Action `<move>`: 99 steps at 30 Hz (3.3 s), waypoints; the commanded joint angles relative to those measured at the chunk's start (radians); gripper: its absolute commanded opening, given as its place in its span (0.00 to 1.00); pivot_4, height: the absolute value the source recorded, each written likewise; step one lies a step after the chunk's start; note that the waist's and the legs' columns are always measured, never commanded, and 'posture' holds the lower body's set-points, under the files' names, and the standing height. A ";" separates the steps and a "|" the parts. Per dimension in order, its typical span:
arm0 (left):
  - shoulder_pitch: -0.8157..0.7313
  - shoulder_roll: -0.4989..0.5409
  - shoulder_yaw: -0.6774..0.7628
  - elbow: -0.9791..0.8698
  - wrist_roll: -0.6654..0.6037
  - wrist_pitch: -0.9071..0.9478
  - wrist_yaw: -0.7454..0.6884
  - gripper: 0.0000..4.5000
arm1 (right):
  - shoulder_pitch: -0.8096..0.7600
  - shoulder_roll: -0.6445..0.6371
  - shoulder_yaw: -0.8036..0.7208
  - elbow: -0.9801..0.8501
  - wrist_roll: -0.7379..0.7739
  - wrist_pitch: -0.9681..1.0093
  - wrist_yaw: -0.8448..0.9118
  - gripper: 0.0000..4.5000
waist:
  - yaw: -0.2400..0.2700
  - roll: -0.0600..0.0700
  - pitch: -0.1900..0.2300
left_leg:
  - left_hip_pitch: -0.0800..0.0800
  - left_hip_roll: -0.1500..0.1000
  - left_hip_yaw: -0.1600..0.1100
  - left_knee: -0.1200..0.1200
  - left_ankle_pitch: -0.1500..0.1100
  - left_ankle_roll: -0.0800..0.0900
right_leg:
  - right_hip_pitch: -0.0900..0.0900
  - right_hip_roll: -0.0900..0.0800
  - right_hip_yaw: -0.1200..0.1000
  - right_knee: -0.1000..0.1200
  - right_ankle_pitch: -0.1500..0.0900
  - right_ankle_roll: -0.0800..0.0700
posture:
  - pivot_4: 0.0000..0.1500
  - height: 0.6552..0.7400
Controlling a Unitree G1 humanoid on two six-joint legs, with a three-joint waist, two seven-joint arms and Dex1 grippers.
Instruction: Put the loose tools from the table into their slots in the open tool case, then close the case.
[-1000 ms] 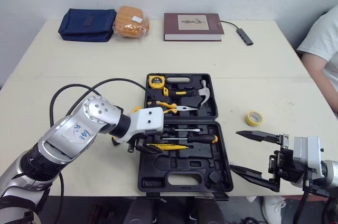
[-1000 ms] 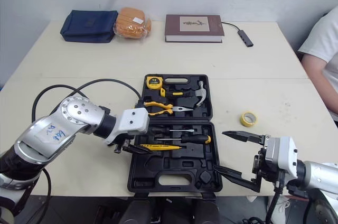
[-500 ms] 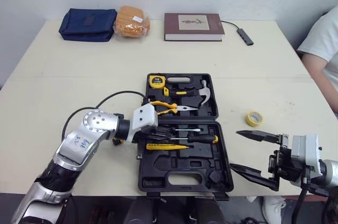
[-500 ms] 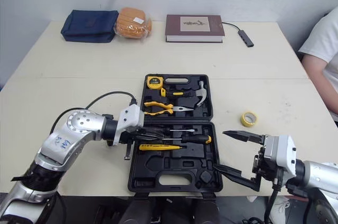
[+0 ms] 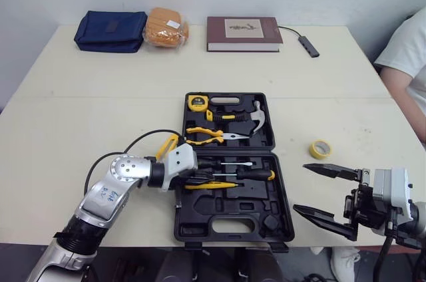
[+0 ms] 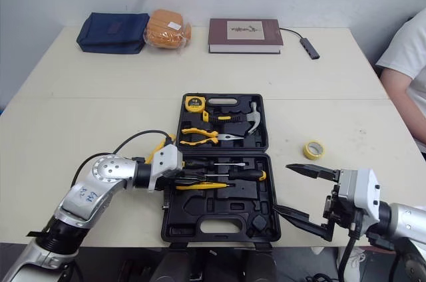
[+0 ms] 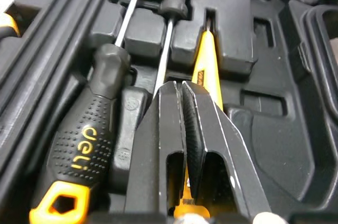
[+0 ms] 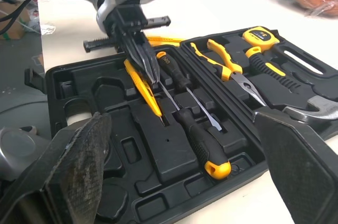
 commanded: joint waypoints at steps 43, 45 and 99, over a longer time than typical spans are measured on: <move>0.073 0.017 -0.109 0.036 0.109 0.067 0.071 0.02 | -0.027 -0.009 -0.019 -0.020 0.010 0.021 -0.020 1.00 | -0.001 0.009 -0.008 | 0.004 0.001 0.000 -0.001 -0.003 0.001 | 0.003 0.000 0.001 -0.002 0.000 0.000 | 1.00 1.00; 0.070 0.017 -0.107 0.034 0.104 0.075 0.071 0.02 | -0.023 -0.007 -0.022 -0.015 0.009 0.017 -0.016 1.00 | -0.001 0.012 -0.011 | 0.004 0.001 0.000 -0.001 -0.003 0.002 | 0.004 -0.001 0.001 -0.002 0.000 0.000 | 1.00 1.00; 0.523 0.260 0.983 0.279 -0.255 -0.226 0.087 0.98 | -0.258 -0.051 -0.223 0.993 -0.105 -0.674 0.121 1.00 | -0.053 0.018 -0.008 | 0.005 0.001 0.003 -0.015 -0.005 -0.009 | -0.002 -0.002 0.001 -0.007 -0.001 -0.002 | 1.00 1.00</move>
